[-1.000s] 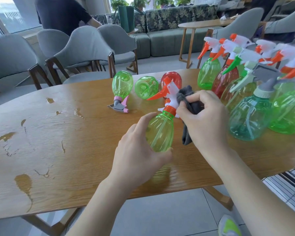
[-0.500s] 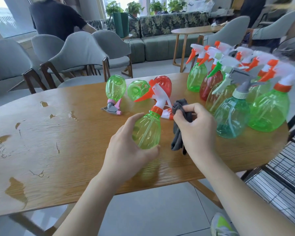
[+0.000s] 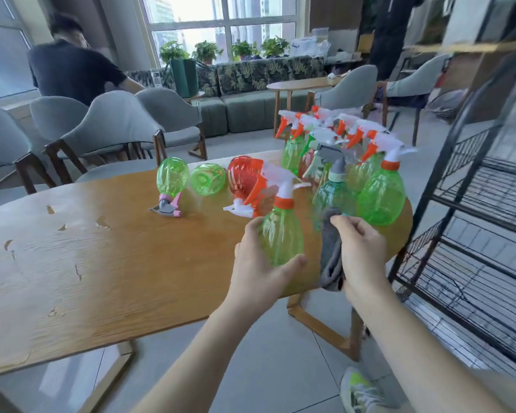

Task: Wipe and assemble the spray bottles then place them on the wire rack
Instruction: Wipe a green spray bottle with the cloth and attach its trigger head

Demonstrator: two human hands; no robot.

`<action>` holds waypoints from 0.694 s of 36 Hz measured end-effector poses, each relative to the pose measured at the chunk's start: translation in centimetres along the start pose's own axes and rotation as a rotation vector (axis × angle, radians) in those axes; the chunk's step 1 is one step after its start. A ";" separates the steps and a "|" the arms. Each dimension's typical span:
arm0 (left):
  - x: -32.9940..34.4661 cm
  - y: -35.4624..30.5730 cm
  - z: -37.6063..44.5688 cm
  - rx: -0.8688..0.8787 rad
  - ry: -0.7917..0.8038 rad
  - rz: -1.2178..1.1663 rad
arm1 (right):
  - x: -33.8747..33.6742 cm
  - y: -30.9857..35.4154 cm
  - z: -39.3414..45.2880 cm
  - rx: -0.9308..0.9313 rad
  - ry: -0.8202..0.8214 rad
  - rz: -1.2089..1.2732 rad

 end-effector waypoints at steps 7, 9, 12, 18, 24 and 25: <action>4.8 -3.7 0.8 0.003 0.053 -0.049 | -4.3 0.2 0.5 0.026 -0.087 0.070; 5.8 -4.4 1.3 -0.003 0.058 -0.046 | -5.0 0.4 0.7 0.026 -0.106 0.107; 7.1 -5.4 1.9 -0.008 0.062 -0.039 | -5.9 0.7 0.9 0.015 -0.130 0.131; 9.6 -7.2 2.7 -0.067 0.108 -0.100 | -8.7 1.4 1.7 0.055 -0.229 0.153; 11.7 -9.4 3.2 -0.074 0.116 -0.060 | -12.0 2.0 2.2 0.096 -0.311 0.175; 12.0 -9.7 3.3 -0.072 0.108 -0.055 | -12.3 1.9 2.3 0.110 -0.315 0.181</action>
Point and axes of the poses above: each hand's wrist, its own z-axis towards the middle knuckle, its own x-axis out of the palm, y = z × x, the point moved 5 cm from there along z, towards the middle knuckle, and after that the axes turned 12 degrees about y, right-handed, at the moved point
